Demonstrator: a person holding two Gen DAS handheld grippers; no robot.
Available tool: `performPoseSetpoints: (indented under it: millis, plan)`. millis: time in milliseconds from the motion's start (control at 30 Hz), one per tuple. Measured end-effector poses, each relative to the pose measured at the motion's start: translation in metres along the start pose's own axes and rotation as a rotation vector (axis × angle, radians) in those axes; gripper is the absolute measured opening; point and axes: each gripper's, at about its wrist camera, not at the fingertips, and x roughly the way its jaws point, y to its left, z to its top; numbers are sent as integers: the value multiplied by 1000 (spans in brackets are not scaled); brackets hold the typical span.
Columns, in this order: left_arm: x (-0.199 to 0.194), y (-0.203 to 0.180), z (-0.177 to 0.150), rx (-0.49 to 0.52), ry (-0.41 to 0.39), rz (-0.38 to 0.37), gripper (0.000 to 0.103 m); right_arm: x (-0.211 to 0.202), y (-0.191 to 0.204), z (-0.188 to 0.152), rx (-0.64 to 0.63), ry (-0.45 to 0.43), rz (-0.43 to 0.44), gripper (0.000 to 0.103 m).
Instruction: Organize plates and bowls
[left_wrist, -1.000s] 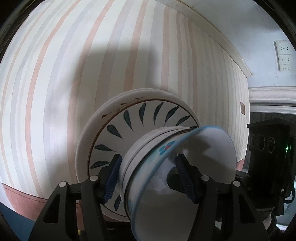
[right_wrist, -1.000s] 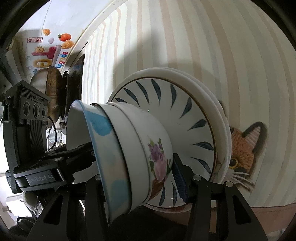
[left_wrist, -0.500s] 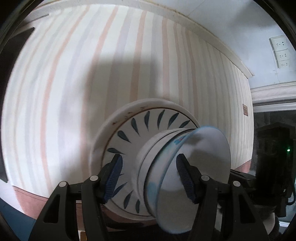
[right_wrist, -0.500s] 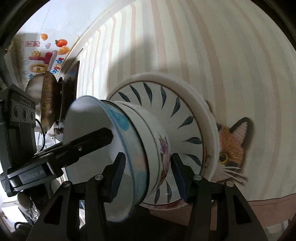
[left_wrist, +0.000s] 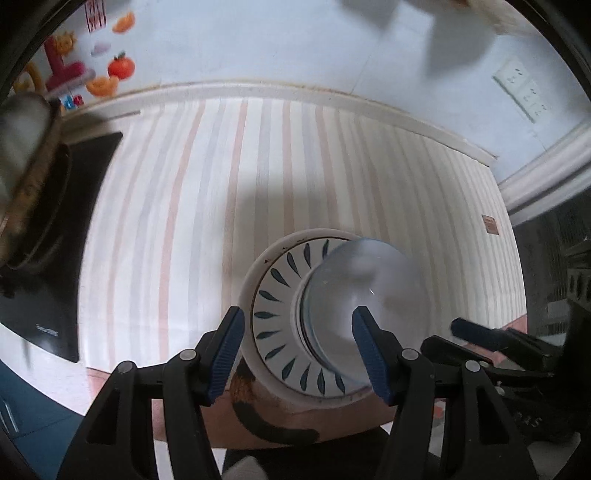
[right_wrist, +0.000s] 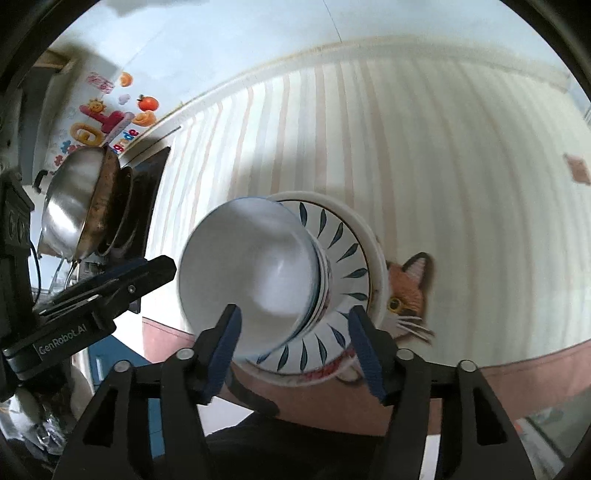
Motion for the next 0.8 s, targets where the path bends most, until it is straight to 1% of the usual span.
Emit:
performPoseSetpoints:
  millis: [33, 100, 133, 200, 233, 367, 467, 533, 633, 800]
  plan:
    - [-5, -2, -3, 6, -12, 6, 62, -10, 4, -5, -11, -20, -14, 78]
    - [-19, -7, -10, 22, -58, 30, 71, -29, 11, -13, -30, -58, -37, 85]
    - [-25, -10, -14, 28, -77, 43, 79, -41, 13, -17, -39, -85, -60, 87]
    - [-39, -15, -21, 29, -121, 64, 91, -59, 19, -24, -54, -134, -99, 91]
    - [-47, -17, -25, 30, -148, 80, 93, -70, 22, -28, -59, -166, -122, 92]
    - [-75, -25, -40, 22, -242, 123, 96, -109, 35, -45, -80, -274, -191, 95]
    - [-93, -29, -54, 4, -282, 131, 98, -135, 42, -58, -99, -338, -213, 97]
    - [-105, -32, -68, -8, -298, 135, 98, -151, 45, -70, -111, -367, -216, 98]
    - [-125, -36, -91, -20, -314, 136, 98, -169, 51, -89, -124, -387, -210, 99]
    - [-166, -47, -133, -26, -366, 163, 98, -201, 64, -134, -147, -430, -207, 99]
